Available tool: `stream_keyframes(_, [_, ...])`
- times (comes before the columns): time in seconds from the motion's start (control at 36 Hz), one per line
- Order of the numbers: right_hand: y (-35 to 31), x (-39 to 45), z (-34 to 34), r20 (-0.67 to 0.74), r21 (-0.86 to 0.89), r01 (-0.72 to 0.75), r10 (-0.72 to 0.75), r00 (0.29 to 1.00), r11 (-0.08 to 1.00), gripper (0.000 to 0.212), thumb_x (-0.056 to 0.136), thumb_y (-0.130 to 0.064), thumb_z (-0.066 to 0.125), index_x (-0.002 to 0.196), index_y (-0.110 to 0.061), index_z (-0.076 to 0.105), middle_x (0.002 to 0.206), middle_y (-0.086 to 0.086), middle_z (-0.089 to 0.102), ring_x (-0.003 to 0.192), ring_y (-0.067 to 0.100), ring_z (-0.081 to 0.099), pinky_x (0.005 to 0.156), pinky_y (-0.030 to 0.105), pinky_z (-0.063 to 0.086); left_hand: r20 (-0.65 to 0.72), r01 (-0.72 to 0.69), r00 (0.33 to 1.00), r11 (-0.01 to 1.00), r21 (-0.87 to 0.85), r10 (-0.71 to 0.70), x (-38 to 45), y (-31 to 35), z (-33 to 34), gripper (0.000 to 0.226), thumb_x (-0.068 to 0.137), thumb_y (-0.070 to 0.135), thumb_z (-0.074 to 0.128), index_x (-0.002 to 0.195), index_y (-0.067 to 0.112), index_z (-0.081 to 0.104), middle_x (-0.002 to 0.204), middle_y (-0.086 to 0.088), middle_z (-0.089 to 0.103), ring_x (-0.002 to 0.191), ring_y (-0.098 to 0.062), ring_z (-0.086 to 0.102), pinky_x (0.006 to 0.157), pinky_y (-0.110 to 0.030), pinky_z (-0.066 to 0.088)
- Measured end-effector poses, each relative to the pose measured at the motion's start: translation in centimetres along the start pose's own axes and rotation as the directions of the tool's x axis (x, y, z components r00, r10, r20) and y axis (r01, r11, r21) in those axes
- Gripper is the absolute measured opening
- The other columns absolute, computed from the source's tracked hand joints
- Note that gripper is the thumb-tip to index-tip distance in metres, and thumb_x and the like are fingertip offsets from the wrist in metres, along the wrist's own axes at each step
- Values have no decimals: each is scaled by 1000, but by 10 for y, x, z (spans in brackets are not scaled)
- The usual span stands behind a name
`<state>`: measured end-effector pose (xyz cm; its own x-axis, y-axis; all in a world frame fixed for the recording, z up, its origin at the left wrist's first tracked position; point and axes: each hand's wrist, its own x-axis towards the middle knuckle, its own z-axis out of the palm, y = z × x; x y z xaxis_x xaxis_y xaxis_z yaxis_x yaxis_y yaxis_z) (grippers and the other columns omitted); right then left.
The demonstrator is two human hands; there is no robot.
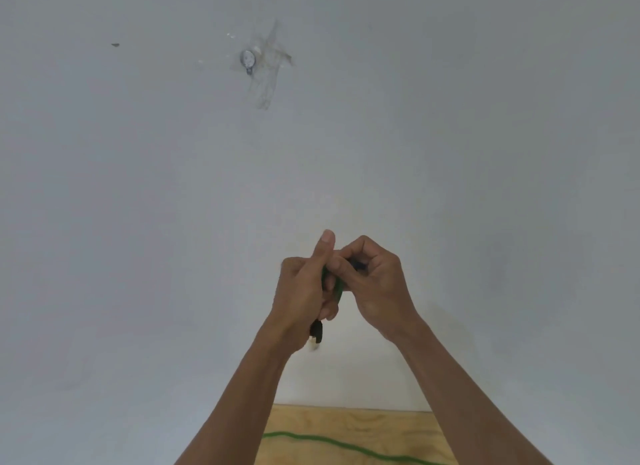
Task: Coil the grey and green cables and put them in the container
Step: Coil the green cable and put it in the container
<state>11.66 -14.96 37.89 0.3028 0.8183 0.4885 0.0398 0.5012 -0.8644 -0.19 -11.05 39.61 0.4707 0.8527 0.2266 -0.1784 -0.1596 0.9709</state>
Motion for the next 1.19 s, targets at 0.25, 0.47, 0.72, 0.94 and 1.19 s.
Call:
stream_keyframes(0.25, [15,-2,13,-153,-111,-18,1,988,994,17,82,-15,78,82,-5,64,78,15,70,64,26,66,66,35,57,-352,-225,874,920,320,336,10,-27,0,68,102,46,46,39,20,42,38,8,34,42,-10,34,46,-17,31])
stream_keyframes(0.47, [17,-20,28,-143,-514,-21,-61,988,858,27,103,-30,44,116,-27,68,113,-9,49,112,3,49,85,13,46,-575,-54,784,949,310,233,26,-35,-9,65,102,49,43,52,9,30,45,-2,29,41,-14,27,50,-30,31])
stream_keyframes(0.72, [14,-11,24,-213,-287,-173,113,970,942,15,80,-17,81,94,-20,80,77,-9,77,76,1,71,71,8,51,-555,-65,800,952,300,230,34,-30,-11,58,100,36,45,50,7,35,46,-4,33,44,-17,32,51,-31,36])
stream_keyframes(0.94, [22,-3,24,-255,-223,-209,150,955,952,16,71,-17,88,83,-13,78,70,0,76,68,10,73,69,19,56,-473,-121,835,933,340,281,32,-30,-11,58,99,27,49,45,15,32,41,6,30,42,-11,31,45,-18,31])
stream_keyframes(1.19, [34,0,20,-146,-341,-159,115,983,926,45,84,-23,77,125,-29,60,117,-15,62,100,3,64,81,22,57,-449,-213,829,931,297,333,24,-29,-11,55,98,27,56,57,-8,42,44,-3,29,45,-15,31,48,-22,33])
